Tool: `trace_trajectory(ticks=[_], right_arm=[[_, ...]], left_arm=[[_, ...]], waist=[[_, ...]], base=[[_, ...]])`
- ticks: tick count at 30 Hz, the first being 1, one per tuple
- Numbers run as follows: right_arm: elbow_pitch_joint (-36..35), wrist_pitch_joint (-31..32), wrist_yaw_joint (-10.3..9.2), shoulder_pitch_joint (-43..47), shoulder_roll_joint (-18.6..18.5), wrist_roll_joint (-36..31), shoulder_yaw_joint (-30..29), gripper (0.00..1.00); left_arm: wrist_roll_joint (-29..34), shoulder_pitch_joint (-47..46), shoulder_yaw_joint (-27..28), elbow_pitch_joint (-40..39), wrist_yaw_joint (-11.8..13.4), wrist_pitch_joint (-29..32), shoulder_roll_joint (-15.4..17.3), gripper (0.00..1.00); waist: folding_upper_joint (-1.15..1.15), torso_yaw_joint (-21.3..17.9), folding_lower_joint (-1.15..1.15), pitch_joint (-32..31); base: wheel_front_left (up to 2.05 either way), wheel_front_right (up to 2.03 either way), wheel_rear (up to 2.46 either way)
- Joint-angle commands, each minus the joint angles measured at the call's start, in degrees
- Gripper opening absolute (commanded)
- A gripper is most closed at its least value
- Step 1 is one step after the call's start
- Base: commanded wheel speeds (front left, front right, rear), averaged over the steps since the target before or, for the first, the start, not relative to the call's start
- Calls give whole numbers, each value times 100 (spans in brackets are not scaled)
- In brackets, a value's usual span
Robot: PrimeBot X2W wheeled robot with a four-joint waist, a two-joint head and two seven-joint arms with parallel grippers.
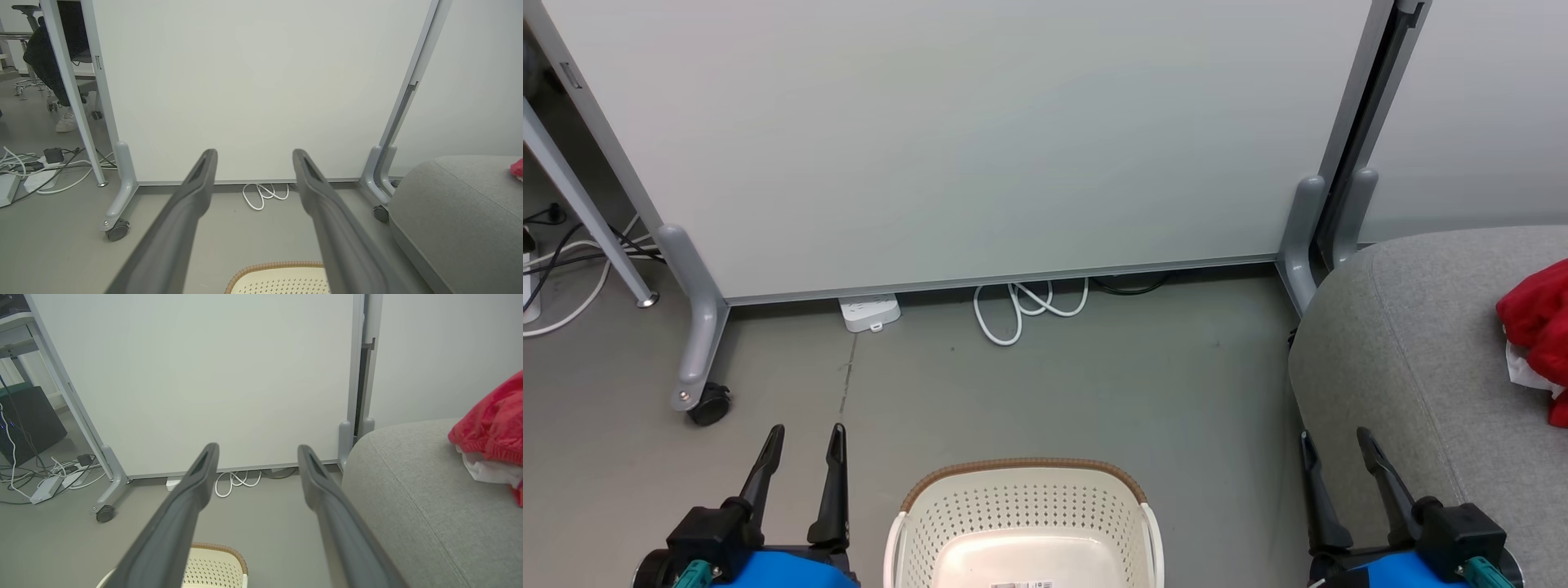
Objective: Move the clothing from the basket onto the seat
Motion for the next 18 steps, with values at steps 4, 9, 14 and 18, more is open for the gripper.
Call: trace_trajectory(ticks=[4,9,14,18], right_arm=[[26,1,-4,58,18,19,17,100],[104,3,1,15,2,18,15,0],[198,114,1,-1,3,426,-30,0],[188,232,1,-44,3,893,-70,0]], left_arm=[[81,68,67,61,-15,-19,5,100],[86,37,45,153,-12,19,-23,0],[-285,37,133,275,-16,187,-41,0],[-741,26,177,238,-20,304,-40,0]], waist=[[0,9,0,-27],[0,10,0,-40],[0,1,0,-36],[0,-9,0,-30]], base=[[0,0,0],[0,0,0],[0,0,0],[0,0,0]])
